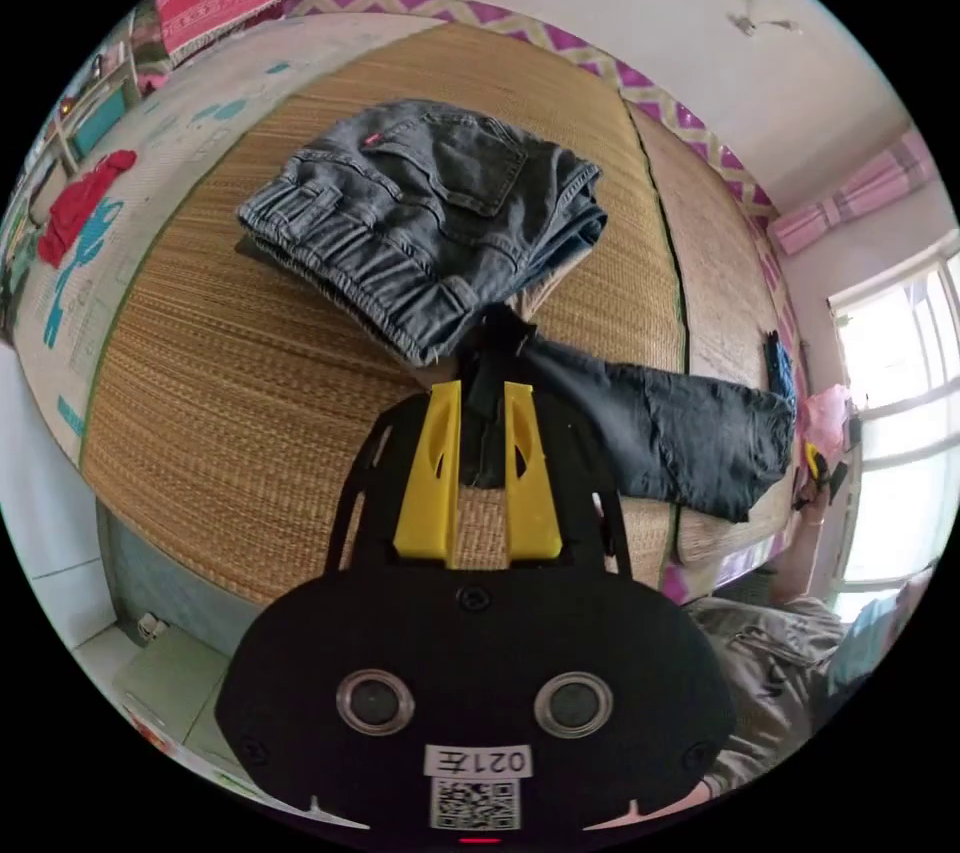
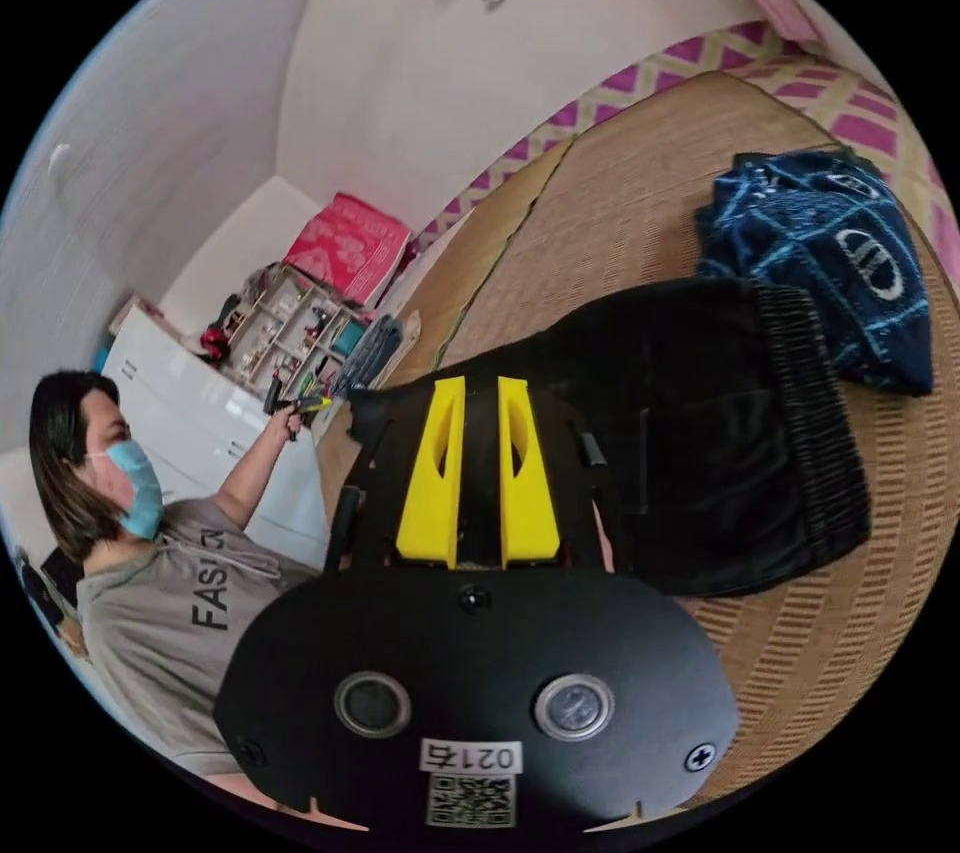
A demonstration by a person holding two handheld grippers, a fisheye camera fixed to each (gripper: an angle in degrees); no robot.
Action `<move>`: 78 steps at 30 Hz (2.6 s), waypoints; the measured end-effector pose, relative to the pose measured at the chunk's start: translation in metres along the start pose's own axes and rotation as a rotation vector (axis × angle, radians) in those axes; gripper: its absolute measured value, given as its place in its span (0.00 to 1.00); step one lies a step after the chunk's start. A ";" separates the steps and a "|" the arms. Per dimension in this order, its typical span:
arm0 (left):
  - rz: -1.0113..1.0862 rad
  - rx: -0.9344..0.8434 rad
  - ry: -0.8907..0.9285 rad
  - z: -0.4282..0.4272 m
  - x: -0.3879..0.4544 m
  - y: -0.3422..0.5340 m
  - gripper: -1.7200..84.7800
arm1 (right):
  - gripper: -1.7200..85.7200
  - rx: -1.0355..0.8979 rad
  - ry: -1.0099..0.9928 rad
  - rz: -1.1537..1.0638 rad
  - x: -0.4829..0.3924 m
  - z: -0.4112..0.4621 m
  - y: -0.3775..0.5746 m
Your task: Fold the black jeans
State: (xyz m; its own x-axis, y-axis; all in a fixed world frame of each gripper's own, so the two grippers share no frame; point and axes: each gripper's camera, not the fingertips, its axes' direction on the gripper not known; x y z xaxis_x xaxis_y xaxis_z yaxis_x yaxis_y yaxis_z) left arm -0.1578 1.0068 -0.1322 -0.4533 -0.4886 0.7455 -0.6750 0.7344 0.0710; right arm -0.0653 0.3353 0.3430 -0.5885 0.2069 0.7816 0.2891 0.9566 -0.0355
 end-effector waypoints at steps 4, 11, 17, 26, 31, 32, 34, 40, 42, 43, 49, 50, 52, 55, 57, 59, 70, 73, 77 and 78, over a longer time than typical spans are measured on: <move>0.011 0.001 0.070 0.038 -0.026 0.044 0.12 | 0.09 -0.103 -0.106 -0.056 -0.036 0.051 0.026; -0.178 0.011 0.211 0.053 -0.096 0.071 0.13 | 0.08 -0.120 -0.237 0.003 -0.050 0.062 0.063; -0.287 0.175 0.368 -0.006 -0.191 0.103 0.02 | 0.06 -0.049 -0.299 0.043 -0.049 0.040 0.092; -0.203 0.279 0.308 -0.175 -0.262 0.165 0.01 | 0.03 0.003 -0.277 0.083 -0.036 0.014 0.118; -0.400 0.255 0.440 -0.150 -0.364 0.179 0.01 | 0.03 0.003 -0.299 0.115 -0.028 0.015 0.122; -0.408 0.274 0.459 -0.157 -0.369 0.180 0.01 | 0.03 0.004 -0.294 0.112 -0.029 0.013 0.123; -0.360 0.305 0.425 -0.197 -0.373 0.178 0.01 | 0.03 0.001 -0.273 0.111 -0.032 0.009 0.125; -0.383 0.254 0.410 -0.225 -0.418 0.164 0.01 | 0.02 0.021 -0.251 0.155 -0.024 0.001 0.136; -0.389 0.278 0.451 -0.233 -0.435 0.158 0.02 | 0.02 0.032 -0.285 0.166 -0.023 0.002 0.137; -0.392 0.281 0.462 -0.242 -0.444 0.154 0.03 | 0.02 0.033 -0.298 0.166 -0.025 0.003 0.137; -0.470 0.381 0.569 -0.298 -0.489 0.163 0.10 | 0.02 0.034 -0.300 0.160 -0.038 0.000 0.137; -0.470 0.382 0.585 -0.301 -0.491 0.160 0.10 | 0.02 0.035 -0.297 0.165 -0.039 -0.001 0.137; -0.483 0.334 0.583 -0.301 -0.488 0.137 0.12 | 0.02 0.036 -0.299 0.175 -0.040 -0.001 0.137; -0.486 0.294 0.564 -0.300 -0.474 0.098 0.11 | 0.02 0.041 -0.321 0.185 -0.046 0.000 0.133; -0.482 0.290 0.529 -0.307 -0.460 0.074 0.10 | 0.02 0.047 -0.330 0.179 -0.054 -0.001 0.131; -0.487 0.294 0.492 -0.313 -0.446 0.052 0.10 | 0.02 0.048 -0.322 0.166 -0.066 -0.001 0.129; -0.450 0.482 0.558 -0.362 -0.317 -0.021 0.03 | 0.01 0.057 -0.065 0.060 -0.113 -0.004 0.105; -0.346 0.500 0.475 -0.417 -0.235 -0.049 0.02 | 0.01 0.016 0.149 -0.107 -0.145 0.004 0.074; -0.265 0.488 0.371 -0.475 -0.127 -0.078 0.02 | 0.01 -0.210 0.463 -0.376 -0.184 0.066 0.036; -0.264 0.487 0.352 -0.489 -0.095 -0.081 0.02 | 0.01 -0.229 0.506 -0.416 -0.190 0.076 0.034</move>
State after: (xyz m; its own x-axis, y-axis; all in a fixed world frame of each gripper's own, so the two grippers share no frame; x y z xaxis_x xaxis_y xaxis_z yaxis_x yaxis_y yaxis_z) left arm 0.2247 1.2235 0.1154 -0.0743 -0.3790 0.9224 -0.9614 0.2731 0.0348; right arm -0.0012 0.3438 0.1457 -0.2764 -0.3422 0.8980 0.3005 0.8568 0.4190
